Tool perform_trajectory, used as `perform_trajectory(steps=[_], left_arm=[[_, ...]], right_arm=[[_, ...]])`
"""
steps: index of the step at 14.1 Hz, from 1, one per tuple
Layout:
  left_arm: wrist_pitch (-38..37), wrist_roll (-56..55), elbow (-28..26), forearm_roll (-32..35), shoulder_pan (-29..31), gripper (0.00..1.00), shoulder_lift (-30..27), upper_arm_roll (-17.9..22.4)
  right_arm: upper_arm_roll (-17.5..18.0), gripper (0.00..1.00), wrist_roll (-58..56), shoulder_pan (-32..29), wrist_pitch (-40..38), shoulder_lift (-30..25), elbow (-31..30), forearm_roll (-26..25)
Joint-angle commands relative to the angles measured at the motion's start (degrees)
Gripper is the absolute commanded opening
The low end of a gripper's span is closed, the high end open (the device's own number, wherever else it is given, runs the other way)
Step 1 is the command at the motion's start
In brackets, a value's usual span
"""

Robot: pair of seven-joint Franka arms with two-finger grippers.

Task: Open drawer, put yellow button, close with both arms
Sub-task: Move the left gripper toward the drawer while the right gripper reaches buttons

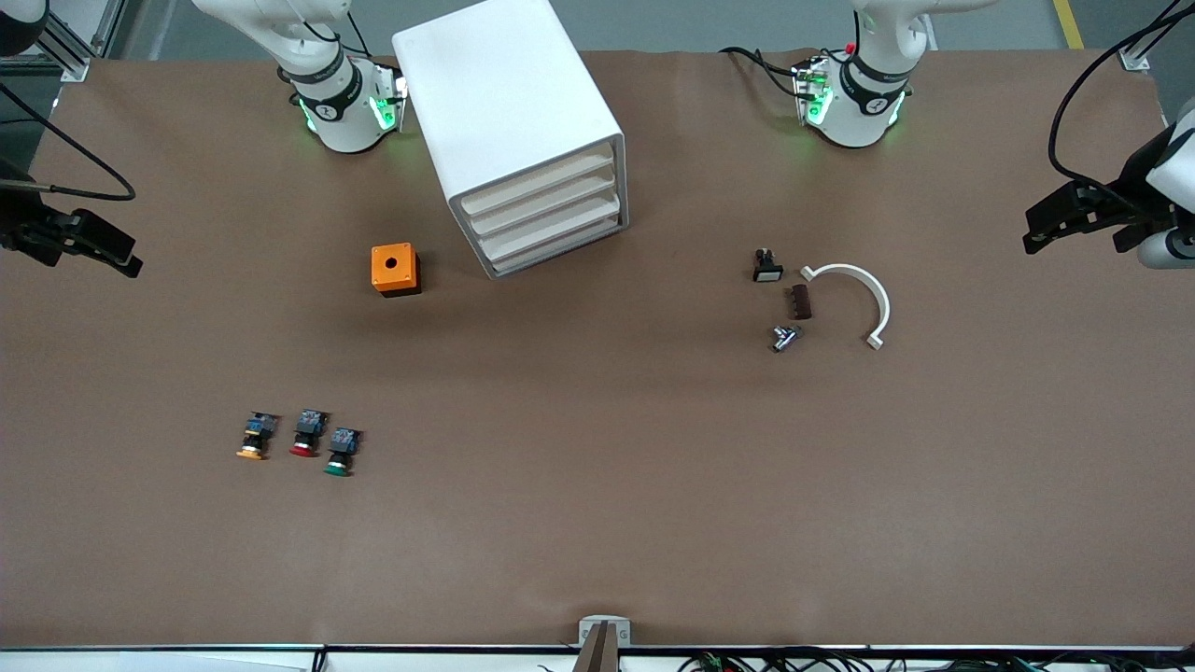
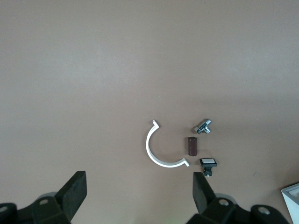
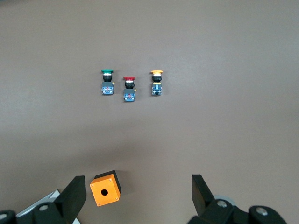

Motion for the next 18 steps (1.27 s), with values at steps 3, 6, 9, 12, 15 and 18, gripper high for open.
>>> perform_trajectory(steps=[3, 6, 9, 12, 15, 18], left_arm=[[-2.3, 0.1, 0.9, 1.0, 0.1, 1.0, -0.3, -0.4], [-2.4, 0.2, 0.7, 0.5, -0.3, 1.0, 0.3, -0.7], [-4.2, -1.2, -1.0, 0.1, -1.7, 1.0, 1.9, -1.7], [-4.0, -11.9, -0.6, -1.4, -3.3, 1.0, 4.4, -2.6], [-4.7, -21.0, -0.7, -2.3, -6.0, 1.0, 6.8, -2.8], [-5.2, -37.0, 0.2, -4.1, -12.1, 1.0, 11.5, -2.8]], right_arm=[[0.4, 1.0, 0.5, -0.2, -0.6, 0.2, 0.5, -0.3], [0.4, 1.0, 0.5, -0.2, -0.6, 0.2, 0.5, -0.3], [0.4, 1.0, 0.4, -0.2, -0.6, 0.2, 0.6, -0.3], [0.4, 1.0, 0.4, -0.2, -0.5, 0.2, 0.6, -0.3], [0.4, 1.0, -0.2, 0.0, 0.2, 0.6, 1.0, -0.3], [0.5, 1.0, -0.3, 0.3, 2.1, 3.2, 1.6, -0.3]])
